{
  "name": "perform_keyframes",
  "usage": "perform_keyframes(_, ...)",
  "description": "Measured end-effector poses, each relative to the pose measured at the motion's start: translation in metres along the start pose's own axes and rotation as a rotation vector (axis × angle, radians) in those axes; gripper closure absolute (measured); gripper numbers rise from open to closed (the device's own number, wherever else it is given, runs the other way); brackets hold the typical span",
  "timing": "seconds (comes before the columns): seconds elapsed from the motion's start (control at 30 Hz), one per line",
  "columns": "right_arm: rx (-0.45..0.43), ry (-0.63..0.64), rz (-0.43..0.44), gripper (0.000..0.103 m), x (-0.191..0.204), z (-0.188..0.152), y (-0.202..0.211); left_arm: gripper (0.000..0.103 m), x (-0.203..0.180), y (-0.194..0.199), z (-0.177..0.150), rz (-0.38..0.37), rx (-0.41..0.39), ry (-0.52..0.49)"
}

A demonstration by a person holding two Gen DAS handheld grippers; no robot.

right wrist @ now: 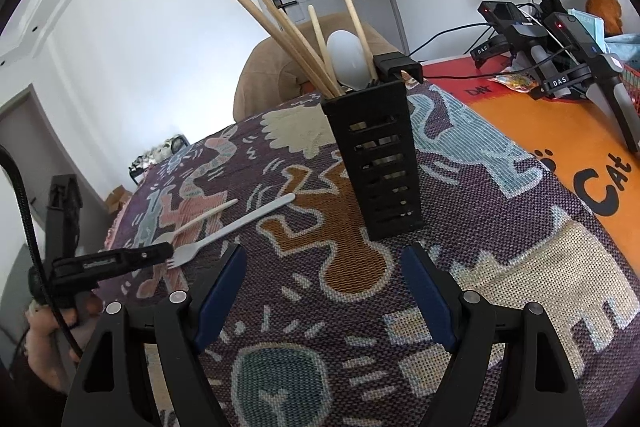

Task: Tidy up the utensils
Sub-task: 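Close the left tool on the white fork while the right tool nears the spoon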

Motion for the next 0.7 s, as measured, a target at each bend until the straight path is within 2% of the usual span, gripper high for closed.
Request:
perform_keyframes(0.07, -0.002, 0.001, -0.006, 0.023, -0.001, 0.0, 0.001, 0.065, 0.003, -0.007, 0.001, 0.025, 0.013, 0.002)
perform_keyframes(0.2, -0.003, -0.012, -0.005, 0.023, -0.005, 0.001, 0.001, 0.067, 0.003, -0.013, 0.002, 0.015, 0.021, 0.016)
perform_keyframes(0.33, 0.001, -0.011, -0.001, 0.023, -0.004, 0.0, 0.0, 0.078, -0.005, -0.009, 0.002, -0.056, 0.023, 0.012)
perform_keyframes(0.4, 0.0, -0.004, 0.0, 0.023, -0.002, -0.002, 0.002, 0.077, -0.011, -0.008, 0.001, -0.072, 0.027, -0.002)
perform_keyframes(0.7, -0.009, -0.014, -0.006, 0.023, -0.008, -0.001, 0.007, 0.077, -0.012, -0.018, -0.006, -0.041, 0.043, 0.003)
Point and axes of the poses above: each gripper's, at about its wrist camera, not at the fingertips, and y roughly against the way its jaws point, x to its left, z to its top, the point moved 1 cm from there along -y, roughly the way its jaws point, and after that the axes turned 9 degrees about -y, right-handed, at the moved point
